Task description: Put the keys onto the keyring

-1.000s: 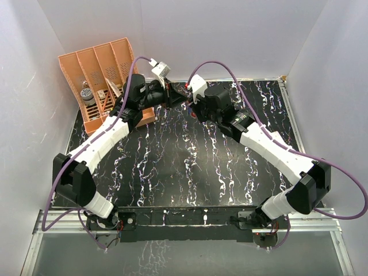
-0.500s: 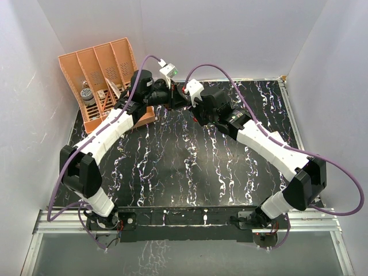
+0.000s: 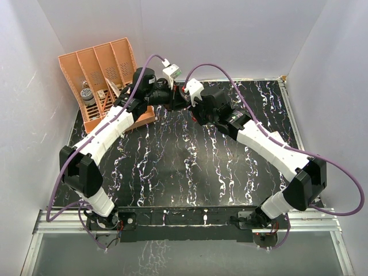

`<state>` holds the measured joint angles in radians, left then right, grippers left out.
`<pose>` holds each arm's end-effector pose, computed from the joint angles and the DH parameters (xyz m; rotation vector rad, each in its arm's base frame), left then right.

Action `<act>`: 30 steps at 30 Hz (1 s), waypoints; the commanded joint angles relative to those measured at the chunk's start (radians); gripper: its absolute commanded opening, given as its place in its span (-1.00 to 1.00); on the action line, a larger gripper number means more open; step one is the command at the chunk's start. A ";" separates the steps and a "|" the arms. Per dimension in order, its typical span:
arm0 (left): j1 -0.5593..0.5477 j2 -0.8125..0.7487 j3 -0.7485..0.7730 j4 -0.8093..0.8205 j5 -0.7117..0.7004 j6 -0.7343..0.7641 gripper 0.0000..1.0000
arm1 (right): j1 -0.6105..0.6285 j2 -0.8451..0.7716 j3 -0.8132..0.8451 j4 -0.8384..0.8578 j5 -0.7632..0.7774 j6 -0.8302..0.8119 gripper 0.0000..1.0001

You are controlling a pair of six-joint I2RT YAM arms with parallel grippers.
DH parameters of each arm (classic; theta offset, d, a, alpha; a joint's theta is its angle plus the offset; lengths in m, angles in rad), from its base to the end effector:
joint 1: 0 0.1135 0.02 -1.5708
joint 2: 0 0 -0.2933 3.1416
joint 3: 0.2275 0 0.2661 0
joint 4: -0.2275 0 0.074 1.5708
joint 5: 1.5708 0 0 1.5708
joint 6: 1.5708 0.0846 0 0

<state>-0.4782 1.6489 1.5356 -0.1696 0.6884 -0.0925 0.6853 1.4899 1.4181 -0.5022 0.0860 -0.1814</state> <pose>0.3668 -0.2507 0.3973 0.8422 1.7183 -1.0261 0.3082 0.2425 0.3612 -0.8566 1.9711 0.2020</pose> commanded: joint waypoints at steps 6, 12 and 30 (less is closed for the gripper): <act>-0.030 0.013 0.024 -0.075 -0.020 0.029 -1.00 | 0.009 -0.088 0.043 0.206 0.011 0.010 -0.82; -0.028 0.012 0.028 -0.069 -0.057 0.011 -1.00 | 0.010 -0.094 0.042 0.208 0.011 0.005 -0.82; -0.026 -0.235 -0.206 0.249 -0.292 -0.115 -0.20 | 0.009 -0.111 0.009 0.223 0.041 -0.012 -0.86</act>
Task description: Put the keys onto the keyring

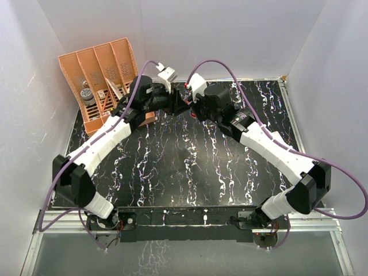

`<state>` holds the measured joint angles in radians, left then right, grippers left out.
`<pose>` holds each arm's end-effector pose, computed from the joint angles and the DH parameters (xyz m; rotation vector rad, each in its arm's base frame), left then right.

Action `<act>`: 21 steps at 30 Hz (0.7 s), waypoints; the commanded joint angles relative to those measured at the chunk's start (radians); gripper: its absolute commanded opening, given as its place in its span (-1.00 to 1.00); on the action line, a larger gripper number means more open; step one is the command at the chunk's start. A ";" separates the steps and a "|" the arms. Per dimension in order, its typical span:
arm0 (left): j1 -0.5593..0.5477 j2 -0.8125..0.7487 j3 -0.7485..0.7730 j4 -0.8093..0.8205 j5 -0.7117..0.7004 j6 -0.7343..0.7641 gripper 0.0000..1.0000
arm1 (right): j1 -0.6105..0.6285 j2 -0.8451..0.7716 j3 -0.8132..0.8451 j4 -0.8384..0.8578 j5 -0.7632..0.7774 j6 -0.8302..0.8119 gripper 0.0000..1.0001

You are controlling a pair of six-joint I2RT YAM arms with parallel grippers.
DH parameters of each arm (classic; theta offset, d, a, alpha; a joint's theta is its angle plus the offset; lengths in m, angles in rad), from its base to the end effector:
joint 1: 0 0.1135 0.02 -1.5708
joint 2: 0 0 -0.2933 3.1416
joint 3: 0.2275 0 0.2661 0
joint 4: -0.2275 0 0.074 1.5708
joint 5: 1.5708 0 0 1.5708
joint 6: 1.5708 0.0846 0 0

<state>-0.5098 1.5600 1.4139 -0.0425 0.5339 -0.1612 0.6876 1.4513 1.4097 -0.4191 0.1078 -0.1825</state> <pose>0.3511 -0.2456 0.4009 0.7080 1.6897 -0.9481 0.3057 0.2393 0.3836 -0.7954 1.8730 0.2089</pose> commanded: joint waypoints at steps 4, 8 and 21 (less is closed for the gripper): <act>0.011 -0.249 -0.145 0.170 -0.232 -0.069 0.09 | 0.007 -0.070 0.017 0.139 0.025 -0.014 -0.86; 0.013 -0.304 -0.184 0.190 -0.293 -0.079 0.11 | 0.007 -0.069 0.016 0.141 0.025 -0.018 -0.87; 0.014 -0.399 -0.341 0.309 -0.405 -0.106 0.22 | 0.007 -0.161 -0.115 0.288 0.005 -0.076 -0.96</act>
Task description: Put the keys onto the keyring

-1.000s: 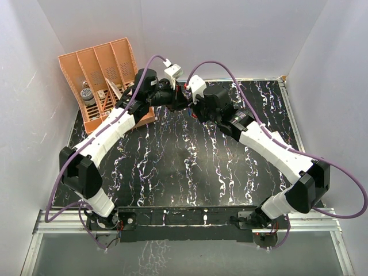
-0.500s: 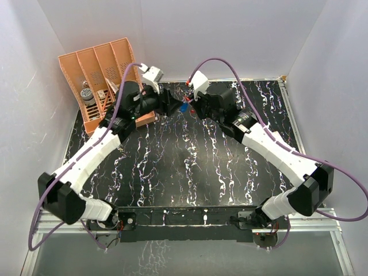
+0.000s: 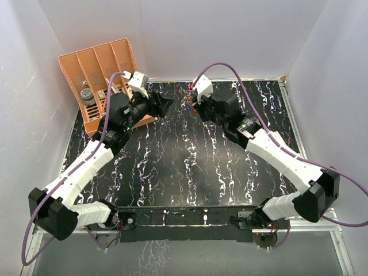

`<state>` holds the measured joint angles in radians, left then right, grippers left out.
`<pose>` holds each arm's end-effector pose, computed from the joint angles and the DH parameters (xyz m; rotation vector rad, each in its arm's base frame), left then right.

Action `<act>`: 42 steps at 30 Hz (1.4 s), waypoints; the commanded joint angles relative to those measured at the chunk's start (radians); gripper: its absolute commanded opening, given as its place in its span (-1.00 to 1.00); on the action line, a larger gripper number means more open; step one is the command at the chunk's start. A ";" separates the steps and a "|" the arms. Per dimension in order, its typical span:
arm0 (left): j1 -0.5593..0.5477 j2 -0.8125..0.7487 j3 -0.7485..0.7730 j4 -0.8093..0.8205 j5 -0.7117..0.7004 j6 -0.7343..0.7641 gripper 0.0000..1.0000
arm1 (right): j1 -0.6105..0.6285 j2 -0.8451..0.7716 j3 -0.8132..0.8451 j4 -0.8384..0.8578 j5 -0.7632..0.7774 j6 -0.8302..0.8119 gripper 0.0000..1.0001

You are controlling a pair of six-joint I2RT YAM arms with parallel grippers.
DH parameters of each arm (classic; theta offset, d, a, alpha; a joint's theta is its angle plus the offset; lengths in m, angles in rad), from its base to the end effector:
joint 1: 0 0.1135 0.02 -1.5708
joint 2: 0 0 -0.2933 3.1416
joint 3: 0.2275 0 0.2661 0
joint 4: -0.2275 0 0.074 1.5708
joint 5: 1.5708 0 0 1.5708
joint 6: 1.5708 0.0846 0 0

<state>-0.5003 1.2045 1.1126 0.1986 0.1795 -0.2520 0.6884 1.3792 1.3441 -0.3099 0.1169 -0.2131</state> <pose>0.2867 -0.1739 0.4401 0.3353 1.4720 -0.7398 0.2951 0.2300 0.3989 -0.7642 1.7601 0.2084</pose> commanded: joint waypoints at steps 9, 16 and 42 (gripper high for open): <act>0.020 -0.070 -0.113 0.107 -0.066 -0.051 0.29 | 0.004 -0.091 -0.114 0.225 -0.037 -0.066 -1.00; 0.042 -0.088 -0.170 0.149 -0.070 -0.077 0.34 | 0.003 -0.123 -0.199 0.300 -0.051 -0.111 -1.00; 0.104 -0.140 -0.309 0.213 -0.046 -0.181 0.36 | -0.006 0.102 -0.292 0.298 -0.225 0.023 -1.00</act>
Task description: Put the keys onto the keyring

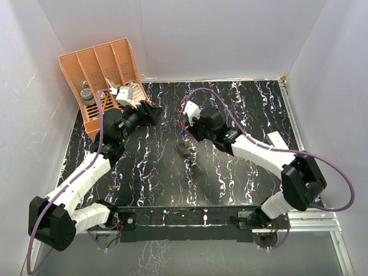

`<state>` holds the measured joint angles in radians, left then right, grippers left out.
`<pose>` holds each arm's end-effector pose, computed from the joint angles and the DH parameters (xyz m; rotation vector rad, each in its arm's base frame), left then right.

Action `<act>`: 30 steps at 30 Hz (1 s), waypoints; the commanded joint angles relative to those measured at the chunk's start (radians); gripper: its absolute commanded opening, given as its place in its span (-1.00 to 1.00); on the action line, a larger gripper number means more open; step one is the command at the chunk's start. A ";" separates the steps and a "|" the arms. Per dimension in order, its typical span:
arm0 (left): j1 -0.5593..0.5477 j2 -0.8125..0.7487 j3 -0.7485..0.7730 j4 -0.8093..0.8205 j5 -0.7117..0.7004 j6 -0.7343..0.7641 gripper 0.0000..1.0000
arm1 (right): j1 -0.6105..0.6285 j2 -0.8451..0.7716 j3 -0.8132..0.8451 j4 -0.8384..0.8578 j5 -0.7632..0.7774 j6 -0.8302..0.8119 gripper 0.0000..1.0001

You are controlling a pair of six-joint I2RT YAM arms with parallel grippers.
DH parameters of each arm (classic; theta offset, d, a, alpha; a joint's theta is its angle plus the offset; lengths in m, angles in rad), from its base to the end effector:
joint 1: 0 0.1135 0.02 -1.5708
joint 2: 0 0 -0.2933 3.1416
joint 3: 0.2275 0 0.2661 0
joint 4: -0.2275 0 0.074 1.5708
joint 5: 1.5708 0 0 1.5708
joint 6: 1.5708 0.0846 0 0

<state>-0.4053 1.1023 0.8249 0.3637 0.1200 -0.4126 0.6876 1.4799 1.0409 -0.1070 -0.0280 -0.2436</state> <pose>0.2816 -0.1318 0.3755 0.0945 1.5278 -0.7464 0.2992 0.2488 0.2674 -0.9714 1.8961 0.2929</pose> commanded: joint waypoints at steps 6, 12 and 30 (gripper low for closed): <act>0.014 -0.046 -0.028 0.046 0.014 -0.022 0.36 | -0.036 0.085 0.043 0.062 -0.190 0.164 -1.00; 0.016 -0.049 -0.032 0.050 0.019 -0.030 0.36 | -0.109 0.150 0.050 0.105 -0.278 0.354 -1.00; 0.017 -0.048 -0.052 0.097 0.050 -0.079 0.36 | -0.200 0.192 -0.113 0.438 -0.279 0.842 -1.00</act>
<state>-0.3946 1.0828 0.7715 0.4129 0.1471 -0.4770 0.4992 1.6722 0.9501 0.1787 -0.2909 0.4622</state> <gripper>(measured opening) 0.679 0.117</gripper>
